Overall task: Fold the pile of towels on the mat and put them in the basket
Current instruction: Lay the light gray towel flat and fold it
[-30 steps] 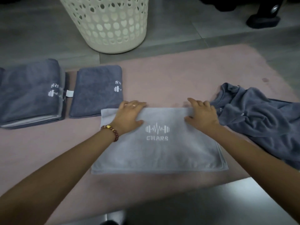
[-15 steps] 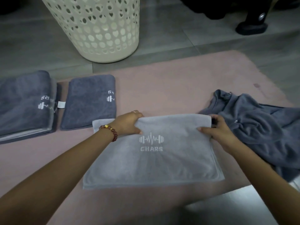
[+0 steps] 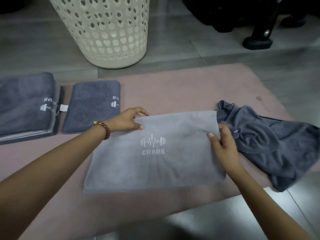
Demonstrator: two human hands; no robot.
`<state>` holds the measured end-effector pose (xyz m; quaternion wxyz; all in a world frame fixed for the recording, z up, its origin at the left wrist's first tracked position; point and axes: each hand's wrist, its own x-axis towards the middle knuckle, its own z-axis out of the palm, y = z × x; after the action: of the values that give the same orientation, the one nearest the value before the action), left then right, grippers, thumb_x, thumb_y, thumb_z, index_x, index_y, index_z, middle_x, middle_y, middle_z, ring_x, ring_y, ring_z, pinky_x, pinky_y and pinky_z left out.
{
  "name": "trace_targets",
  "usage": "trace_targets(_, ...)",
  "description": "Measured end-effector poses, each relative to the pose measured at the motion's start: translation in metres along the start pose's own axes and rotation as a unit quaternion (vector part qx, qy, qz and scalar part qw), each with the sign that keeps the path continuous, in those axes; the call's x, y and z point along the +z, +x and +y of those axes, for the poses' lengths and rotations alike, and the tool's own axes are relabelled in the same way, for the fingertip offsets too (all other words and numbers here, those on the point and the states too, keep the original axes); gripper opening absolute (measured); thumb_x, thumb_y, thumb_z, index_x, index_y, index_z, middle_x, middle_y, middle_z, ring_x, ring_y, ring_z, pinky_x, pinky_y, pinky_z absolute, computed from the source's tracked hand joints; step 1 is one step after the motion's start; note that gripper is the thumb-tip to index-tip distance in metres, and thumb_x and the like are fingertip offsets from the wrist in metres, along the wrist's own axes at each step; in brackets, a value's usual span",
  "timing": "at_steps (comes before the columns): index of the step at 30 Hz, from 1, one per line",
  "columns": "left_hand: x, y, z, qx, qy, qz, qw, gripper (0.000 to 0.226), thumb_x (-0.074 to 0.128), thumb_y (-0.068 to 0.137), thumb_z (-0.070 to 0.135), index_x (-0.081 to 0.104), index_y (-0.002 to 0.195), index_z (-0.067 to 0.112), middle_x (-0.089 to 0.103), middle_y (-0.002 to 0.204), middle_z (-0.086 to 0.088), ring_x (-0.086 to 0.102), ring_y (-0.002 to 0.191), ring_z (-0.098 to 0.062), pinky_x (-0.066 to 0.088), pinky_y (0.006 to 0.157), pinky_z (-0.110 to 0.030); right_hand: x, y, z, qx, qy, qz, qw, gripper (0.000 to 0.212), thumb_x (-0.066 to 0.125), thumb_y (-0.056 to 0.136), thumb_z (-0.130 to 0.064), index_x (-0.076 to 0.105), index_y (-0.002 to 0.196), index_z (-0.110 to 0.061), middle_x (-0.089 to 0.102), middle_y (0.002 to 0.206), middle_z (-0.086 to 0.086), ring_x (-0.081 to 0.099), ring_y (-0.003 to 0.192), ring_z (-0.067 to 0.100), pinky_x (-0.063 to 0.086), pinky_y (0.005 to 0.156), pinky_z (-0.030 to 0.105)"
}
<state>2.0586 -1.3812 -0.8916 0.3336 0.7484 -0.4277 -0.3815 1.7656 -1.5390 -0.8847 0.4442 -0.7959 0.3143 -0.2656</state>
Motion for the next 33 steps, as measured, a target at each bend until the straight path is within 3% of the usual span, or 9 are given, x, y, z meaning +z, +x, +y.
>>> trace_targets(5,-0.049,-0.006,0.06,0.072,-0.091,0.098,0.988,0.037,0.073,0.078,0.004,0.059,0.113,0.006,0.066,0.102,0.0,0.063,0.084,0.002,0.05,0.076,-0.012,-0.044,0.074,-0.08,-0.137,-0.057,0.082,0.986,0.016,0.051,0.095,-0.011,0.048,0.103,-0.025,0.056,0.089,-0.03,0.051,0.081,-0.017,0.035,0.07,0.002)
trace_targets(8,-0.085,0.008,0.113,0.164,-0.064,0.204,0.963,0.026,0.072,0.076,0.003,0.064,0.099,0.01,0.067,0.09,0.007,0.06,0.078,0.005,0.047,0.072,-0.012,-0.074,0.118,-0.144,-0.244,-0.095,0.149,0.954,0.021,0.053,0.092,-0.013,0.05,0.104,-0.031,0.055,0.087,-0.038,0.053,0.076,-0.002,0.036,0.067,0.006)
trace_targets(11,-0.115,0.017,0.156,0.239,-0.037,0.308,0.92,0.028,0.067,0.077,-0.006,0.062,0.082,0.021,0.066,0.075,0.019,0.057,0.073,0.008,0.043,0.07,-0.013,-0.088,0.13,-0.2,-0.356,-0.133,0.194,0.904,0.023,0.048,0.088,-0.019,0.049,0.108,-0.029,0.057,0.102,-0.025,0.052,0.082,-0.001,0.035,0.068,0.008)
trace_targets(13,-0.121,0.011,0.168,0.253,-0.017,0.359,0.898,0.028,0.073,0.073,0.008,0.059,0.093,0.022,0.064,0.089,0.017,0.056,0.09,0.002,0.041,0.083,-0.023,-0.088,0.126,-0.222,-0.417,-0.153,0.204,0.873,0.029,0.044,0.083,-0.019,0.05,0.111,-0.027,0.06,0.107,-0.012,0.054,0.088,-0.003,0.038,0.074,0.006)
trace_targets(17,-0.074,-0.033,0.15,0.249,0.105,0.428,0.862,0.098,0.081,0.054,0.049,0.03,0.136,0.033,0.03,0.133,0.025,0.026,0.127,-0.004,0.018,0.105,-0.025,-0.055,0.103,-0.22,-0.544,-0.261,0.172,0.779,0.018,0.044,0.092,-0.016,0.05,0.109,-0.022,0.068,0.09,0.001,0.063,0.075,0.014,0.049,0.054,0.031)
trace_targets(20,-0.003,-0.06,0.097,0.342,0.156,0.392,0.84,0.061,0.071,0.068,0.037,0.046,0.123,0.028,0.037,0.132,0.035,0.032,0.126,0.009,0.026,0.105,-0.03,-0.015,0.076,-0.173,-0.582,-0.349,0.08,0.73,0.03,0.058,0.084,-0.009,0.047,0.11,-0.02,0.063,0.079,-0.001,0.061,0.06,0.017,0.04,0.038,0.028)
trace_targets(22,0.039,-0.069,0.048,0.326,0.143,0.321,0.878,0.037,0.068,0.073,0.02,0.055,0.107,0.028,0.053,0.123,0.027,0.047,0.12,0.002,0.034,0.099,-0.035,0.006,0.052,-0.131,-0.575,-0.392,-0.019,0.718,0.039,0.06,0.076,-0.011,0.045,0.11,-0.02,0.06,0.078,-0.001,0.058,0.057,0.016,0.037,0.036,0.025)
trace_targets(28,0.097,-0.101,-0.024,0.248,0.173,0.118,0.946,0.035,0.062,0.076,0.036,0.057,0.109,0.029,0.061,0.12,0.01,0.054,0.114,-0.005,0.036,0.101,-0.018,0.033,-0.025,-0.029,-0.531,-0.433,-0.211,0.697,0.037,0.042,0.077,-0.013,0.045,0.113,-0.022,0.056,0.078,-0.004,0.057,0.05,0.015,0.039,0.035,0.024)
trace_targets(33,0.108,-0.103,-0.036,0.185,0.141,0.056,0.971,0.042,0.057,0.077,0.038,0.053,0.118,0.03,0.064,0.107,0.003,0.058,0.101,-0.007,0.039,0.094,-0.012,0.032,-0.067,0.013,-0.413,-0.465,-0.207,0.755,0.05,0.039,0.069,-0.021,0.046,0.118,-0.023,0.06,0.081,-0.007,0.06,0.059,0.012,0.042,0.04,0.021)
